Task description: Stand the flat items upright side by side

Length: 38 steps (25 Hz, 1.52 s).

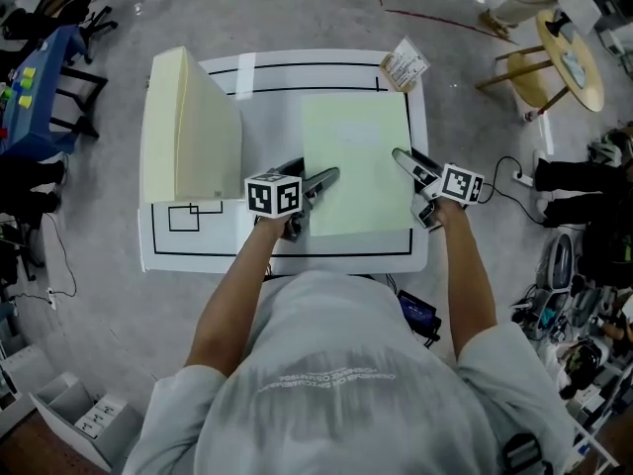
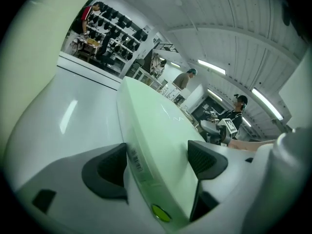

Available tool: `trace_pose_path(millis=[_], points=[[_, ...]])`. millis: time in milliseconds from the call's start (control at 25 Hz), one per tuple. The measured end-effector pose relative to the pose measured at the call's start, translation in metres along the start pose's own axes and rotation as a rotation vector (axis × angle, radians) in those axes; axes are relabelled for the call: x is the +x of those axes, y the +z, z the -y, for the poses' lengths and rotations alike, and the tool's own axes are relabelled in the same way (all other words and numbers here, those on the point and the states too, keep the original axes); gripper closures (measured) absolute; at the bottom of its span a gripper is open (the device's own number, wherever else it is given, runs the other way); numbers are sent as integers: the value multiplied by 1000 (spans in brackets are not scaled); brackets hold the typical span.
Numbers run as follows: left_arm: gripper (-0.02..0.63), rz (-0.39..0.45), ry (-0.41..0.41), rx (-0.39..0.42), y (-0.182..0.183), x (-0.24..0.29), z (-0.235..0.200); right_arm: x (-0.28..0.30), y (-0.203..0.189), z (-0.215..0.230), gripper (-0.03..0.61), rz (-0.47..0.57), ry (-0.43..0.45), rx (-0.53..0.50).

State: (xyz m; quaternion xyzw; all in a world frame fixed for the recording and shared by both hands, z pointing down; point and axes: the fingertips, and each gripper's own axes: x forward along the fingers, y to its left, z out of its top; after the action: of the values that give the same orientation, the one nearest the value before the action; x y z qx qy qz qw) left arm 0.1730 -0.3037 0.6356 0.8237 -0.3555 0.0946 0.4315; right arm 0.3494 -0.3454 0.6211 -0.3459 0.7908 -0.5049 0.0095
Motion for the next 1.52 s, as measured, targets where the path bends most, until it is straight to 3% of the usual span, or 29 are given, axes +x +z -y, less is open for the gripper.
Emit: trace_pose_path(millis=[120,240,480,560,640,720,960,1040,1160,1320,1520], points=[[221,21,-6,63,6,-7,4,-8,10,-16,202,97,117,66],[221,42,-14,108,10,-15,4,-9,10,-25,202,103,183,120],[221,85,-15,157,18,-25,8,-3,13,-35,202,98,206,110],[216,104,-51,160,22,-29,15,1,8,-28,194,84,140,26],[213,148,-106,107,30,-34,22,5,-8,-17,181,-13,38,-128],[215,225,-165,-26,44,-41,23,9,-16,-12,179,-77,-4,-213],[215,358,-256,-445,66,-43,6,7,-13,-20,181,-60,21,-268],[215,351,-277,-519,64,-39,1,7,-13,-19,184,-70,24,-285],[215,283,-262,-535,51,-29,-5,8,-17,-18,184,-101,16,-307],[216,133,-212,-489,20,-13,-12,13,-27,-17,186,-179,-7,-356],[225,126,-183,-472,16,-12,-15,16,-28,-15,186,-192,-21,-352]])
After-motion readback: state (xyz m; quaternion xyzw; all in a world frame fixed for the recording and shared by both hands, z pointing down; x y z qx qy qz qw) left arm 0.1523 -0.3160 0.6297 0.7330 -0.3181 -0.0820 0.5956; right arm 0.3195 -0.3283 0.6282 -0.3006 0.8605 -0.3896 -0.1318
